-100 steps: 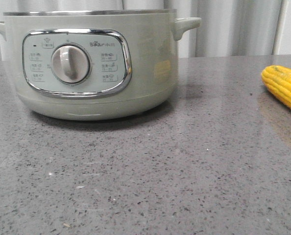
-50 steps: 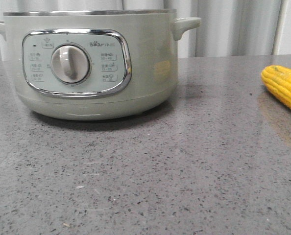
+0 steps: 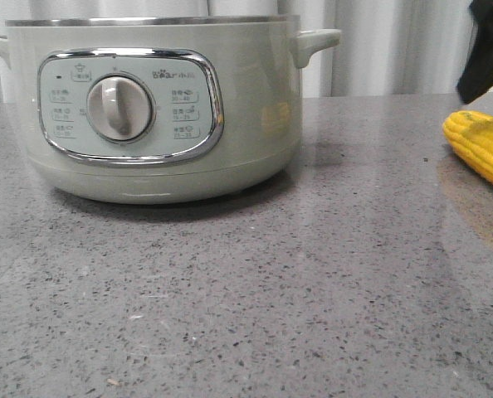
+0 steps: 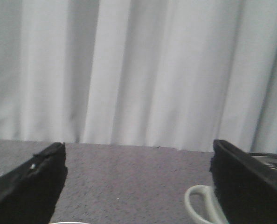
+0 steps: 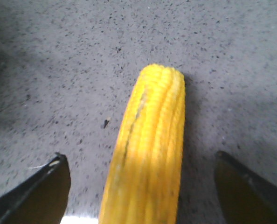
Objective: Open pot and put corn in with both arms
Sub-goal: 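Lift the corn with the right gripper and carry it over the pot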
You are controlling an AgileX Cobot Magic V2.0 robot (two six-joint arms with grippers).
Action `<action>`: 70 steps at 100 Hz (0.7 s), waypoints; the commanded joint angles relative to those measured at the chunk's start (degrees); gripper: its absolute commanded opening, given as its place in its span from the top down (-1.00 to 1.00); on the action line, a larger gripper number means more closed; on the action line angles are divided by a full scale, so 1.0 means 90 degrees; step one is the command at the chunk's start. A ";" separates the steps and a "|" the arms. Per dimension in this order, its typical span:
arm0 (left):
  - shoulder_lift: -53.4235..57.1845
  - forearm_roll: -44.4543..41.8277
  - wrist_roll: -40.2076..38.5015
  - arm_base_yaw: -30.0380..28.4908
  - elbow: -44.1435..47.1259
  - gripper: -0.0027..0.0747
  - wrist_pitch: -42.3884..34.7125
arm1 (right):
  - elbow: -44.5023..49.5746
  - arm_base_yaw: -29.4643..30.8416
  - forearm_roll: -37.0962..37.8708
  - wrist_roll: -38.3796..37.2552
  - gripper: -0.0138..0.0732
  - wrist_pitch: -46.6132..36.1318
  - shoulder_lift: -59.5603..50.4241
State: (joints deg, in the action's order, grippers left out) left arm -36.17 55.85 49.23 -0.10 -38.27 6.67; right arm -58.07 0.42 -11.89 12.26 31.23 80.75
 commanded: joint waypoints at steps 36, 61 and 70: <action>0.0699 0.0567 0.0004 0.0135 -0.0220 -0.53 0.0544 | -0.0471 0.0041 -0.0077 -0.0079 -0.09 0.0175 0.0760; 0.0699 0.1171 0.0004 0.0135 -0.0220 -0.53 0.0650 | -0.1447 -0.0167 -0.0639 -0.0079 0.38 0.0614 0.0113; 0.0699 0.1547 0.0004 0.0135 -0.0220 -0.53 0.0741 | -0.2134 -0.0559 -0.0814 -0.0068 0.38 0.0371 -0.0232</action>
State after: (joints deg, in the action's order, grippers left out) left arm -29.71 65.51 49.23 0.72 -38.27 14.41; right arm -70.23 -1.77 -15.83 11.48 39.02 84.02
